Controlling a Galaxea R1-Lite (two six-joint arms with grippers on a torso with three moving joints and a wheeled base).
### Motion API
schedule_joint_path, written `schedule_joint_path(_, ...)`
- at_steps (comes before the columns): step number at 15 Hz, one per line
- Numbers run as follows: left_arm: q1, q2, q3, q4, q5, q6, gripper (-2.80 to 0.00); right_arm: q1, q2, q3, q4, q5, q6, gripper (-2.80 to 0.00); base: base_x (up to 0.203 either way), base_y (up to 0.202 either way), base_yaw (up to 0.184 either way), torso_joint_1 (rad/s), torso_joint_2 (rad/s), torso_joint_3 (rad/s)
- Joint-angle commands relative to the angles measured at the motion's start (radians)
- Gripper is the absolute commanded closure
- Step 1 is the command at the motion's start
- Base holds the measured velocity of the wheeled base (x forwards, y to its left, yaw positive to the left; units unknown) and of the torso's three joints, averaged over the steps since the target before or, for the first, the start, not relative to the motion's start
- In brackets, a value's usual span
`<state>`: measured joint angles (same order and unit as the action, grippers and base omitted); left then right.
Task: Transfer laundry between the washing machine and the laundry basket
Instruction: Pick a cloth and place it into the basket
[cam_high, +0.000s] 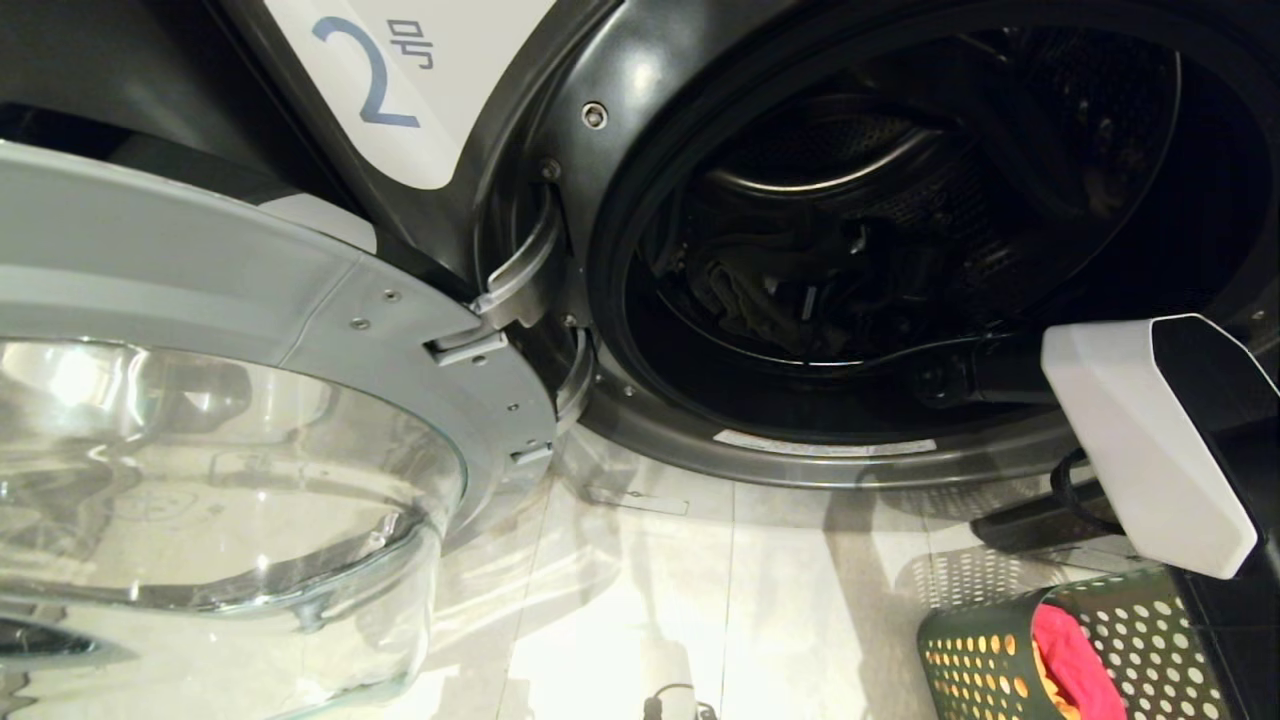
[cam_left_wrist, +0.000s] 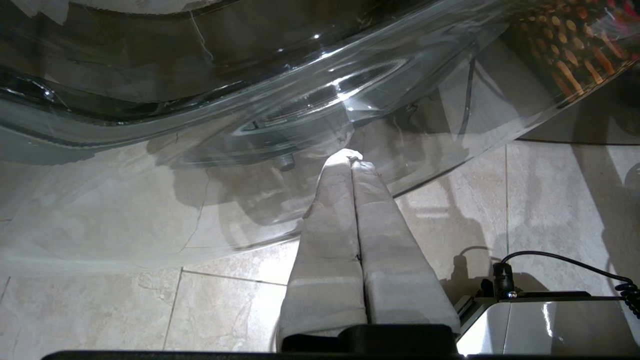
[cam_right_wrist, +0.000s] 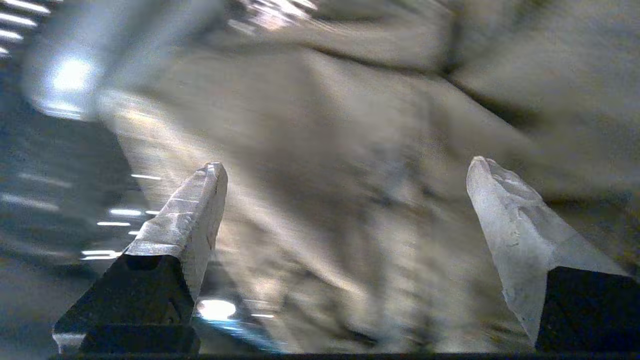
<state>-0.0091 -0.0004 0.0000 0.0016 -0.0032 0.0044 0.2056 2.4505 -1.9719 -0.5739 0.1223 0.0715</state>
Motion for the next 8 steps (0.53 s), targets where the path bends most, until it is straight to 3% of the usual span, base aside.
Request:
schedule_joint_path(1, 0.0, 0.0, 0.0, 0.0, 0.0, 0.0, 0.0, 0.031, -0.028, 0.001, -0.004, 0.026, 0.001, -2.8, 0.0, 0.0, 0.0, 0.0, 0.0, 0.0)
schedule_joint_path(4, 0.0, 0.0, 0.0, 0.0, 0.0, 0.0, 0.0, 0.058, -0.071, 0.002, 0.005, 0.009, 0.0, -2.8, 0.0, 0.0, 0.0, 0.0, 0.0, 0.0)
schedule_joint_path(8, 0.0, 0.0, 0.0, 0.0, 0.0, 0.0, 0.0, 0.135, -0.205, 0.008, 0.117, -0.102, -0.013, -2.8, 0.0, 0.0, 0.0, 0.0, 0.0, 0.0)
